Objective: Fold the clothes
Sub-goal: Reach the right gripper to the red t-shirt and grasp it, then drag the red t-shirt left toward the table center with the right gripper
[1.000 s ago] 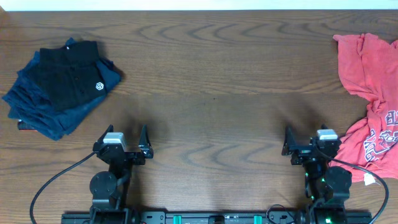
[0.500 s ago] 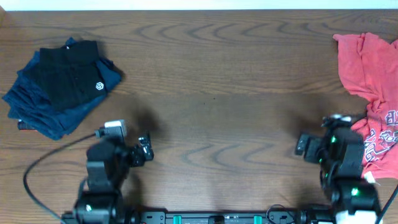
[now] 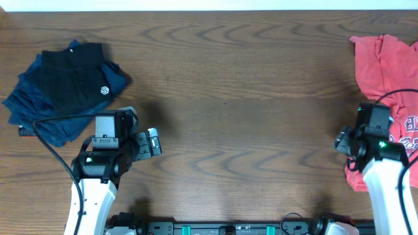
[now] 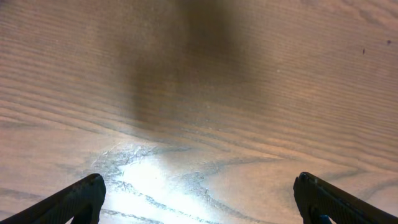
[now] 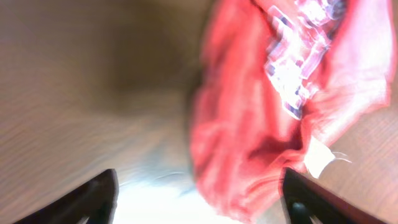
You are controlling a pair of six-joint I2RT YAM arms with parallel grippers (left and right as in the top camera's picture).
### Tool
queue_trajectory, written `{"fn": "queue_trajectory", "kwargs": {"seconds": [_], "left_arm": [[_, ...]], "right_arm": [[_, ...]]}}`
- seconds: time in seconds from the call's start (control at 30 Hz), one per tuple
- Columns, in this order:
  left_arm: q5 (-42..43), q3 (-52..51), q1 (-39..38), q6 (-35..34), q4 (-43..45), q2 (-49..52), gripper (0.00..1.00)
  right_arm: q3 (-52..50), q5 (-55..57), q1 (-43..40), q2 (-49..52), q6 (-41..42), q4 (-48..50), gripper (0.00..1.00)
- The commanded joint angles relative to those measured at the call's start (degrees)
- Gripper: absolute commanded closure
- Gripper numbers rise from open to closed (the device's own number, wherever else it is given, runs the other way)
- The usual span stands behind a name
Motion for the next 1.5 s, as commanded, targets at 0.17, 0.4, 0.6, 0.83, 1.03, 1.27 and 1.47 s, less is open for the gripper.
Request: {"fn": "queue_trajectory", "kwargs": {"seconds": [0.17,0.4,0.6,0.83,1.03,1.27,1.47], "left_arm": [[0.59,1.29,0.24,-0.52,0.28,0.11,0.02],[0.59,1.27,0.24,-0.52,0.68,0.09,0.02],[0.59,1.27,0.24,-0.52,0.87,0.09,0.02],[0.59,1.27,0.24,-0.52,2.49,0.09,0.12],[0.59,1.29,0.24,-0.52,5.64,0.09,0.16],[0.61,1.29,0.22,-0.55,12.37,0.11,0.18],[6.38,1.27,0.22,-0.55,15.61,0.11,0.12]], "right_arm": [[-0.33,4.42,-8.24,14.21,3.91,3.87,0.46],[-0.33,1.27,-8.72,23.47,2.32,9.44,0.98],[-0.31,-21.70,-8.17,23.54,-9.31,10.38,0.99],[-0.31,-36.70,-1.33,22.36,-10.73,14.03,0.99],[-0.31,-46.60,14.84,22.43,-1.01,34.07,0.99],[0.09,-37.00,35.50,22.43,2.10,59.19,0.89],[0.50,-28.41,32.46,19.32,1.90,49.70,0.44]]}}
